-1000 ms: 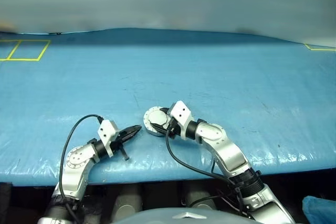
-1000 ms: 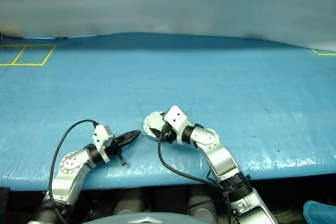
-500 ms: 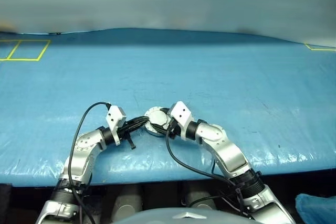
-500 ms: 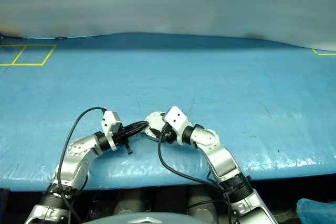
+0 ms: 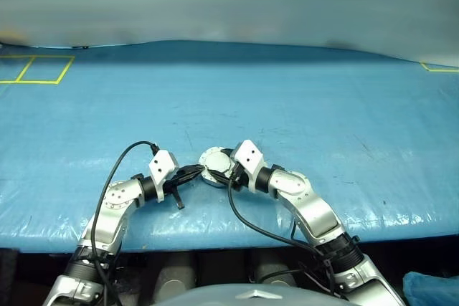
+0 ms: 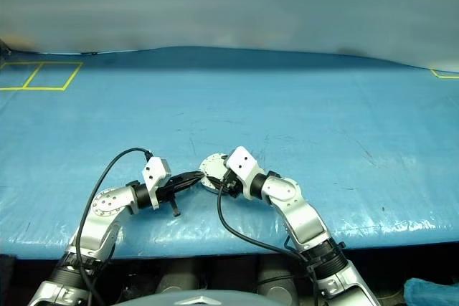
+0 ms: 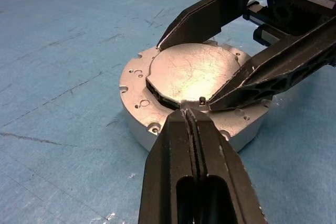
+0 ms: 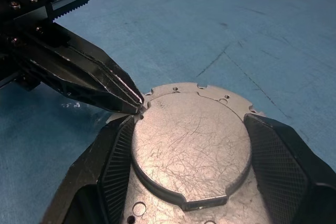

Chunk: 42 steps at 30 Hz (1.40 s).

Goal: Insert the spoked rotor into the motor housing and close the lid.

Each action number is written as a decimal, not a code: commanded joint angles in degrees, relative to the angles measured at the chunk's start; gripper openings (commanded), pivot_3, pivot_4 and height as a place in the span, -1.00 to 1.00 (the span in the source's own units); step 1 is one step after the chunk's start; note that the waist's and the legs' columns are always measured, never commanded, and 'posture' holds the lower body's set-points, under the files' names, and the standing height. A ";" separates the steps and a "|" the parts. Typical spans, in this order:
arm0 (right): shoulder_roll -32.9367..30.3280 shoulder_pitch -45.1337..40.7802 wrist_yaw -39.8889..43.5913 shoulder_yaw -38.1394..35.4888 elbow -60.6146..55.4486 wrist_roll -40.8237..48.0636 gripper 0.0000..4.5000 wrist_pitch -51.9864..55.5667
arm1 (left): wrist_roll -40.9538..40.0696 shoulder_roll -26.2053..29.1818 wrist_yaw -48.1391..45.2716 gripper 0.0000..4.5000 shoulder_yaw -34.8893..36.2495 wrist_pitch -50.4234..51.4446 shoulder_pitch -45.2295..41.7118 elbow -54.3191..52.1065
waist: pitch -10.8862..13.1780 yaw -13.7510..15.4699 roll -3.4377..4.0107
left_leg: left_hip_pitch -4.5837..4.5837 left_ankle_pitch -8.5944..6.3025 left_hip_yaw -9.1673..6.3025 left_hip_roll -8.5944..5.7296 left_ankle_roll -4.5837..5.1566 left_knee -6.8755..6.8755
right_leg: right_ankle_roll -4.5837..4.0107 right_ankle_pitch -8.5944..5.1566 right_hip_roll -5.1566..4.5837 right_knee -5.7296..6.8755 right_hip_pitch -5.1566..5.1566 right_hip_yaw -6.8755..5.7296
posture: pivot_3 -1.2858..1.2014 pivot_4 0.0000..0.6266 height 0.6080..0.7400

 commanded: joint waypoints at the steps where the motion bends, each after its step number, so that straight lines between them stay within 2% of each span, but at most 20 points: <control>1: -0.93 0.60 -0.79 -0.91 1.73 -1.00 0.33 2.13 | 1.53 -0.12 -0.02 -1.00 -1.66 1.20 1.56 1.33 | 0.00 0.00 0.00 | 0.00 0.00 0.01 0.00 0.00 0.00 | 0.00 0.00 -0.01 -0.02 0.00 0.00 | 0.03 -0.52 1.00; 10: -1.69 0.95 2.43 -0.94 0.09 1.70 0.33 2.95 | 1.91 -1.42 0.80 -1.00 -2.00 0.45 1.27 1.60 | -0.01 0.13 0.01 | -0.02 -0.04 0.03 -0.03 -0.05 -0.06 | 0.00 0.00 -0.10 -0.23 0.06 -0.06 | 0.03 -0.52 1.00; 11: -2.02 1.13 3.22 -0.86 -0.44 2.04 0.68 2.86 | 1.80 -1.47 0.66 -1.00 -2.12 0.67 1.24 1.59 | -0.01 0.16 0.00 | -0.03 -0.05 0.02 -0.06 -0.04 -0.06 | 0.00 0.00 -0.11 -0.24 0.06 -0.07 | 0.03 -0.52 1.00; 13: -2.25 1.72 2.89 -1.55 -1.65 1.96 0.94 1.44 | 1.72 -1.83 0.65 -1.00 -2.57 0.97 1.36 1.52 | -0.01 0.20 0.00 | -0.04 -0.03 0.01 -0.12 0.03 -0.10 | 0.00 0.00 -0.16 -0.29 0.06 -0.09 | 0.03 -0.52 1.00; 14: -2.28 2.25 3.57 -2.40 -3.08 3.34 0.99 1.15 | 1.86 -2.02 0.82 -1.00 -2.77 0.89 1.50 1.52 | -0.01 0.29 0.00 | -0.04 -0.01 0.00 -0.16 0.07 -0.14 | 0.00 0.00 -0.19 -0.31 0.06 -0.10 | 0.03 -0.52 1.00; 23: 1.09 5.34 4.22 -11.89 -9.60 17.95 0.99 7.80 | 2.13 -3.34 1.18 -1.00 -3.74 0.55 2.95 1.27 | 0.00 0.77 0.02 | -0.22 -0.08 -0.08 -0.32 0.29 -0.21 | 0.00 0.01 -0.32 -0.43 0.02 -0.21 | 0.03 -0.52 1.00; 36: 5.35 5.23 -4.27 -26.18 -5.85 33.69 0.99 24.18 | 2.32 -3.48 1.11 -1.00 -4.03 -0.32 3.37 1.56 | 0.03 0.83 0.05 | -0.25 -0.09 -0.11 -0.33 0.29 -0.22 | -0.01 0.01 -0.36 -0.44 0.02 -0.27 | 0.03 -0.52 1.00; 42: 7.45 5.54 -6.05 -29.46 -2.94 39.72 0.99 30.23 | 2.74 -3.66 1.54 -1.00 -4.02 -1.23 3.34 1.87 | 0.04 0.79 0.07 | -0.26 -0.09 -0.12 -0.33 0.30 -0.23 | -0.01 0.01 -0.35 -0.45 0.02 -0.29 | 0.03 -0.52 1.00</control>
